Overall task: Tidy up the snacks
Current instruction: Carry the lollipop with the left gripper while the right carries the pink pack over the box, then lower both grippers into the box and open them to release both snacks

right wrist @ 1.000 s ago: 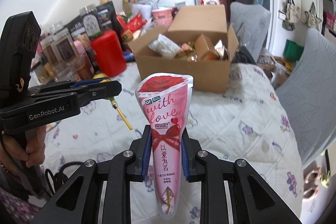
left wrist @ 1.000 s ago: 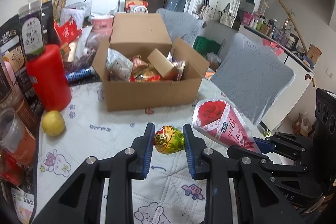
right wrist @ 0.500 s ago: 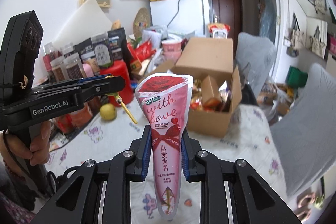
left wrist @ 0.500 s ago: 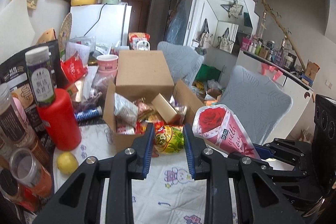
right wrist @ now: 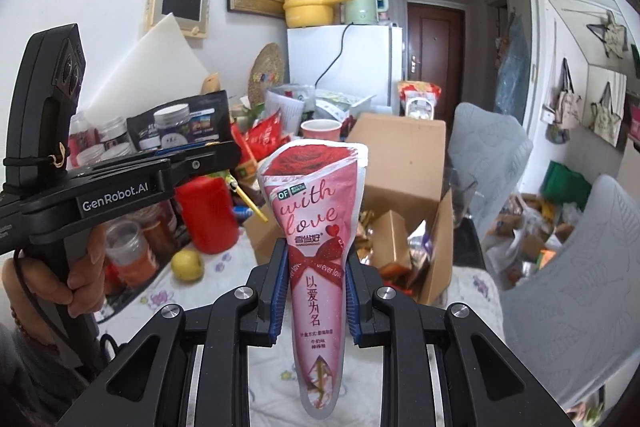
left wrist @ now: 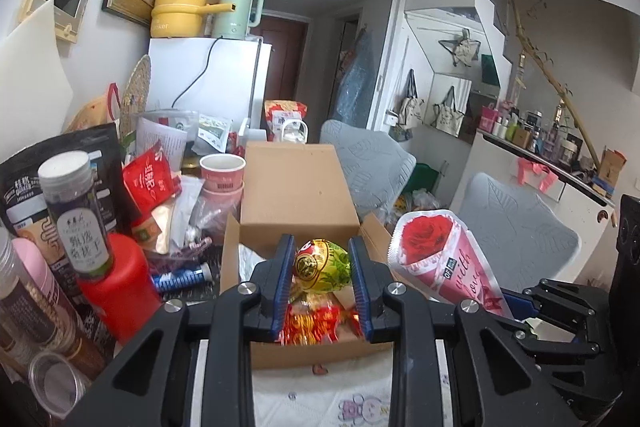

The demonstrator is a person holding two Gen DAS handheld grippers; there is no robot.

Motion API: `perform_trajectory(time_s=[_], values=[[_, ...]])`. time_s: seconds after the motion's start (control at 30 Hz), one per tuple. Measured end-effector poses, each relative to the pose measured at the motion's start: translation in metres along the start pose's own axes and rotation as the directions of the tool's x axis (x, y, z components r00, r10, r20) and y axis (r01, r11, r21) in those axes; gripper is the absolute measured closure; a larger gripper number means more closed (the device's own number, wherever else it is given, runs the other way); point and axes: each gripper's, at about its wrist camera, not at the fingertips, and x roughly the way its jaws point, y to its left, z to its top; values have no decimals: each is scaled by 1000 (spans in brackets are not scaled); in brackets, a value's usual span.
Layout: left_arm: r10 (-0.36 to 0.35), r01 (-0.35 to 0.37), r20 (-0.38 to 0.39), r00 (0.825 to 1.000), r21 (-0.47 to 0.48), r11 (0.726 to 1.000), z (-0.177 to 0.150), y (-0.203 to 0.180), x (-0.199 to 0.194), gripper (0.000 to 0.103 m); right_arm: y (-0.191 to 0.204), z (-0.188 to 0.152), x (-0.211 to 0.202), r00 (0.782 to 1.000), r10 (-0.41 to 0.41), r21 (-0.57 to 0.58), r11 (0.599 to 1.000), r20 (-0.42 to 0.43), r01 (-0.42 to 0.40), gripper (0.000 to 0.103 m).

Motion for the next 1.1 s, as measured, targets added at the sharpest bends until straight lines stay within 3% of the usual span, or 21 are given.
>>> perform_trajectory(time_s=[0.53,1.1], values=[[47,-46,26,999,-16,999,38,23,87,76,-44,43,78,1000,-2,23,1000,2,2,79],[131,-129,-148,980,24,991,18,40,187,76,-86,32,163,993,-26,104,994,-113,38,79]])
